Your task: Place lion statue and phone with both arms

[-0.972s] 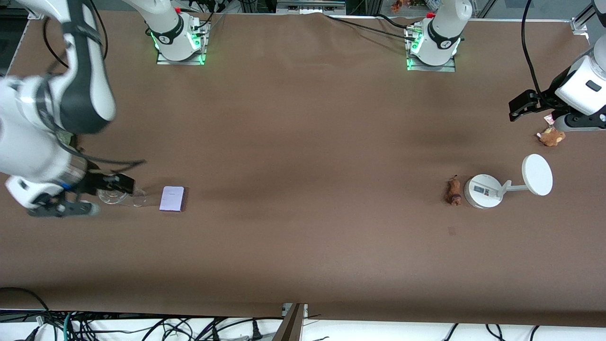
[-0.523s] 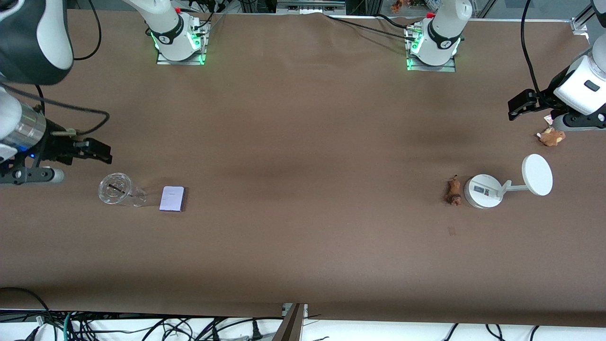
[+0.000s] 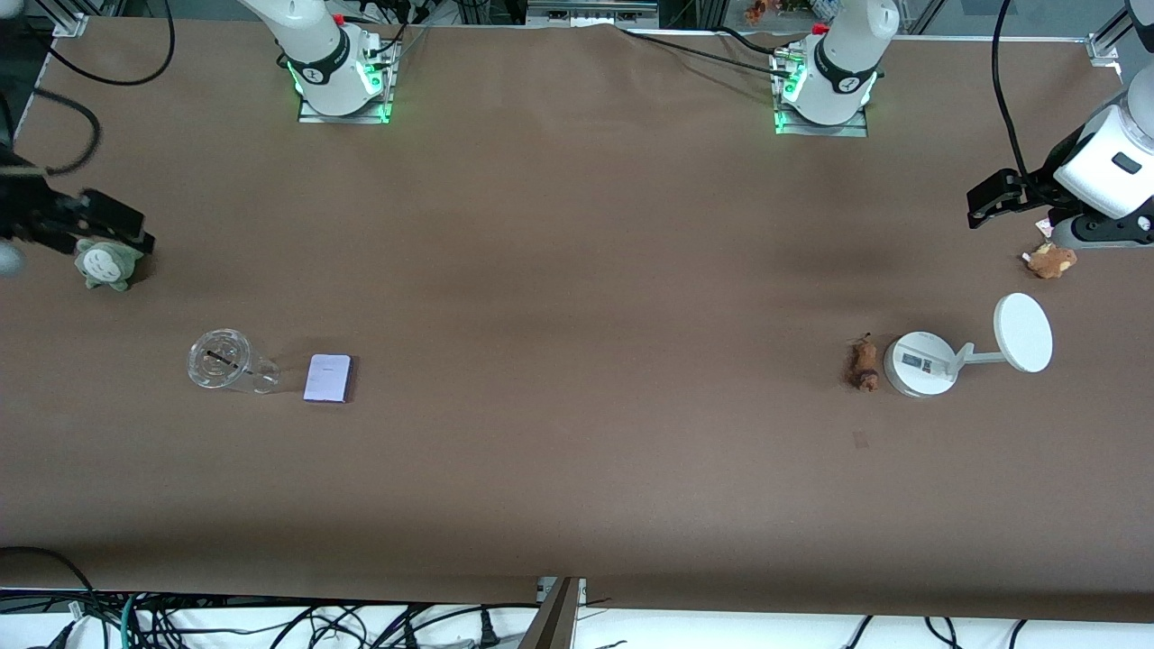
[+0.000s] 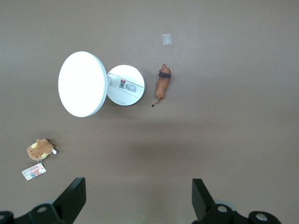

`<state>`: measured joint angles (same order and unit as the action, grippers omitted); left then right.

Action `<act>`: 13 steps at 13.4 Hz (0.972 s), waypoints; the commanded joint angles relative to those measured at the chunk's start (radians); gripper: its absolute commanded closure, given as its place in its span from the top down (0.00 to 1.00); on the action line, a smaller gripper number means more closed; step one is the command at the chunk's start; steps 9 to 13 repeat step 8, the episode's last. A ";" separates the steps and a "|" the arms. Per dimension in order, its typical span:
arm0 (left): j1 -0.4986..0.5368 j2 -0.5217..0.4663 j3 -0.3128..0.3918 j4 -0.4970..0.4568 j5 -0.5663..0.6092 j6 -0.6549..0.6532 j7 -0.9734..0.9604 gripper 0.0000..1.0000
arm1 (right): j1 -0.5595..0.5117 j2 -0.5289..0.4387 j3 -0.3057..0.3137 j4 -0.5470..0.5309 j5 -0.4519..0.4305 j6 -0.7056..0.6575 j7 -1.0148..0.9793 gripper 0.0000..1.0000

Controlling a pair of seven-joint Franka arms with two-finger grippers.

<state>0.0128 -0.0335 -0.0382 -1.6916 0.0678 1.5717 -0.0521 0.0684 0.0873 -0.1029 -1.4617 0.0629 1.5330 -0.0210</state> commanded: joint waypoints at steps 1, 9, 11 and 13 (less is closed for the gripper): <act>-0.004 0.004 -0.005 0.026 -0.019 -0.022 0.009 1.00 | -0.027 -0.049 0.052 -0.065 -0.008 -0.027 0.004 1.00; -0.002 0.006 -0.008 0.026 -0.020 -0.022 0.011 1.00 | -0.024 -0.011 0.052 -0.031 -0.023 -0.044 0.000 1.00; -0.002 0.006 -0.008 0.026 -0.020 -0.022 0.011 1.00 | -0.024 -0.011 0.052 -0.031 -0.023 -0.044 0.000 1.00; -0.002 0.006 -0.008 0.026 -0.020 -0.022 0.011 1.00 | -0.024 -0.011 0.052 -0.031 -0.023 -0.044 0.000 1.00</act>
